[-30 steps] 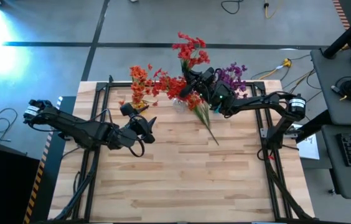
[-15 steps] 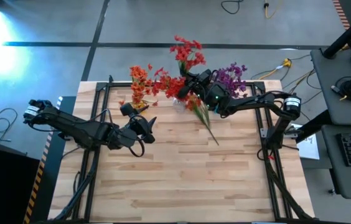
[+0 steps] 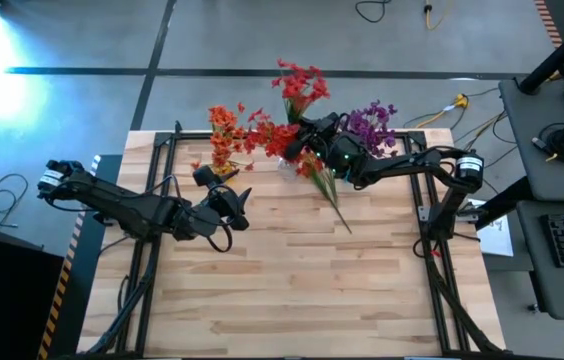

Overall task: Sort flowers into vase by color
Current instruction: Put the red flowers into the transparent vase

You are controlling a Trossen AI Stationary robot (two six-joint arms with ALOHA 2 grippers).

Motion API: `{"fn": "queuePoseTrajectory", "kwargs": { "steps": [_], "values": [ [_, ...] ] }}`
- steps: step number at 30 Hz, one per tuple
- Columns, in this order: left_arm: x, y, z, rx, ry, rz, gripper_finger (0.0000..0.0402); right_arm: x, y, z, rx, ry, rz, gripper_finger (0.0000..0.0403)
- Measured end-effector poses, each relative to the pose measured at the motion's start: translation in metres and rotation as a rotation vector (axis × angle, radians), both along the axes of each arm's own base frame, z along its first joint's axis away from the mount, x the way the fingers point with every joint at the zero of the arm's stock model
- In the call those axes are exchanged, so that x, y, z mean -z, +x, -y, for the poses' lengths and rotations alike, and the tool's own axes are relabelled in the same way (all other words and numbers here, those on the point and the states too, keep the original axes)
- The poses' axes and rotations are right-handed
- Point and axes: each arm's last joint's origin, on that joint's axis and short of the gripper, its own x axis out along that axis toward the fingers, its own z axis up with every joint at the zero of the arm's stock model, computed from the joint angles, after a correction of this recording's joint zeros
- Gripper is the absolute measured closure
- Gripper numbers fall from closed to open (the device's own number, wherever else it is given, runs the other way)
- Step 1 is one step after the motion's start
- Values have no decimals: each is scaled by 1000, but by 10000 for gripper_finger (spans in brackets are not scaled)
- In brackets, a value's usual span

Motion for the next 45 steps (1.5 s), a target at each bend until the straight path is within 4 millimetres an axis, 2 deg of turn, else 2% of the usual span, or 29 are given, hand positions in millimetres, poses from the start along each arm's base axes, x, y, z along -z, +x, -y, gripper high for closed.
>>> {"fn": "queuePoseTrajectory", "kwargs": {
  "steps": [13, 36, 45],
  "values": [
    [0, 0, 0, 0, 1, -2, 144, -2, 2, -11, -20, -29, -48, 245],
    [0, 0, 0, 0, 1, -3, 144, -11, -9, -16, -24, 16, -209, 142],
    [0, 0, -1, -4, 1, -3, 144, -31, -27, -27, -45, 48, -275, 106]
  ]
}}
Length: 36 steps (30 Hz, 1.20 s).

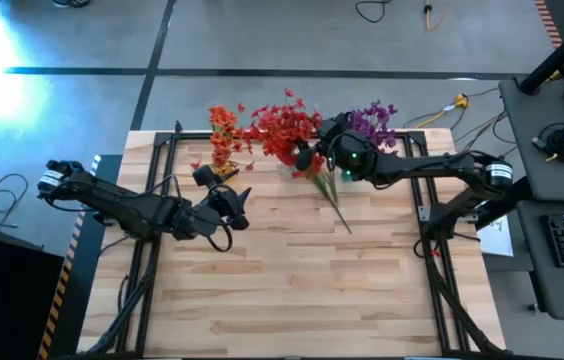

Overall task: Sort flowers into vase by color
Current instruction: Put the red flowers into the transparent vase, then put the orange flowers into the yellow vase

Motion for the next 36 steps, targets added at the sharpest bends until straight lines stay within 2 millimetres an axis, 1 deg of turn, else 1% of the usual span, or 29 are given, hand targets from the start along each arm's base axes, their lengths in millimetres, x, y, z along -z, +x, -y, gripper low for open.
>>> {"fn": "queuePoseTrajectory", "kwargs": {
  "steps": [3, 8, 13, 18, 23, 25, 28, 32, 36],
  "values": [
    [0, 0, -1, -5, 0, 0, 144, -8, -8, -4, -6, 9, -19, 100],
    [0, 0, -2, -11, -14, 17, 144, -25, -20, -14, -26, -12, -3, 94],
    [0, 0, -1, -17, -32, 38, 144, -42, -29, -30, -67, -63, 16, 97],
    [0, 0, 0, -18, -55, 65, 144, -58, -37, -57, -145, -162, 9, 102],
    [0, -2, 8, 13, -68, 76, 144, -73, -39, -97, -286, -203, -1, 106],
    [0, -2, 12, 43, -81, 78, 144, -75, -39, -114, -350, -182, -45, 105],
    [2, -2, 20, 162, -144, 62, 144, -74, -40, -134, -429, -103, -109, 107],
    [3, 0, 28, 349, -255, 33, 144, -64, -44, -151, -481, 50, -206, 112],
    [4, 0, 33, 424, -311, 25, 144, -51, -50, -164, -491, 207, -261, 117]
  ]
}}
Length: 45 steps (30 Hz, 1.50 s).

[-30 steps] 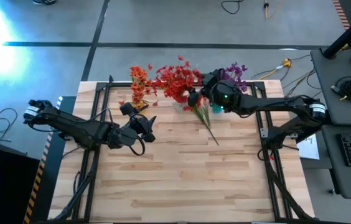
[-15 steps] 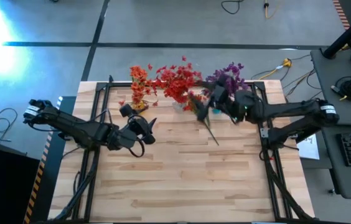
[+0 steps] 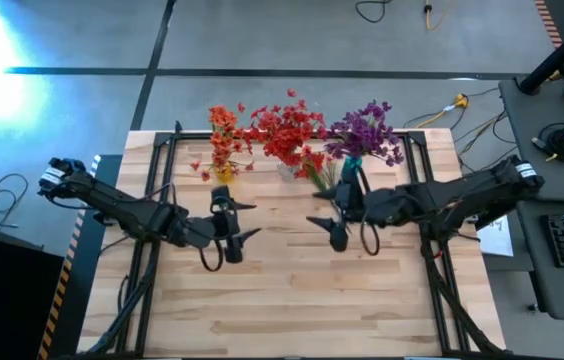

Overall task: Sort flowers into vase by color
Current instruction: Put the orange flowers into the yellow vase

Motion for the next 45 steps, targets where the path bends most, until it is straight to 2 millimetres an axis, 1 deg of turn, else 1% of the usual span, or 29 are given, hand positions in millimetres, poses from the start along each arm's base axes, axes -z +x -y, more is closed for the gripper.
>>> {"fn": "queuePoseTrajectory", "kwargs": {
  "steps": [5, 10, 12, 15, 20, 22, 27, 31, 36, 40, 42, 45],
  "values": [
    [4, -4, 6, -12, -77, -13, 144, 25, -9, -7, 64, 162, -141, 123],
    [12, -13, 14, -36, -207, -65, 144, 53, -20, -5, 214, 320, -270, 128],
    [15, -16, 17, -20, -281, -97, 144, 66, -22, -4, 269, 357, -293, 129],
    [20, -20, 22, 6, -392, -155, 144, 87, -25, -2, 349, 362, -319, 128],
    [26, -25, 31, 2, -510, -202, 144, 114, -24, 4, 450, 399, -353, 132],
    [29, -28, 36, 2, -520, -226, 144, 122, -23, 6, 493, 396, -358, 133],
    [41, -24, 47, -17, -545, -245, 144, 139, -15, 15, 579, 367, -392, 133],
    [57, -18, 55, -43, -541, -291, 144, 157, -6, 29, 659, 332, -439, 133],
    [75, -11, 62, -66, -518, -342, 144, 183, 3, 52, 748, 292, -533, 136],
    [88, -6, 66, -89, -498, -381, 144, 202, 7, 70, 779, 291, -619, 136],
    [93, -4, 68, -100, -498, -389, 144, 211, 9, 75, 786, 282, -654, 136],
    [100, -1, 69, -115, -487, -411, 144, 222, 11, 78, 785, 272, -685, 137]
  ]
}}
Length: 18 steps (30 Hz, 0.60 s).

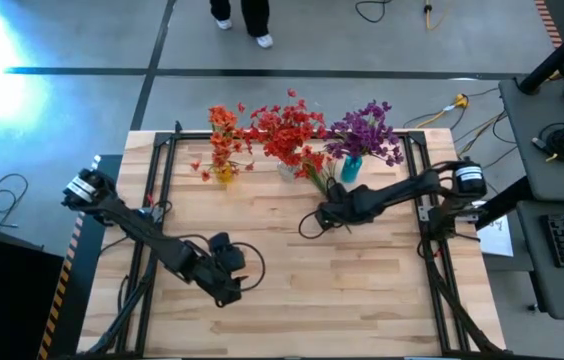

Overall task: Sort flowers into vase by color
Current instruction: Put the orange flowers into the yellow vase

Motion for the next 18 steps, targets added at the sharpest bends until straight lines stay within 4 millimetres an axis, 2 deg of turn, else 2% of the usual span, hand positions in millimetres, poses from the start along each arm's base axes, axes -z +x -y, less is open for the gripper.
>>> {"fn": "queuePoseTrajectory", "kwargs": {
  "steps": [6, 13, 18],
  "values": [
    [5, 2, 1, -10, 2, -11, 144, 9, 3, 0, -11, 6, -19, 175],
    [3, 2, 1, -10, -1, -7, 144, 10, 5, -4, -33, 77, -8, 285],
    [3, 2, 1, -10, -2, -6, 144, 4, 2, -17, -82, 122, -4, 361]
  ]
}}
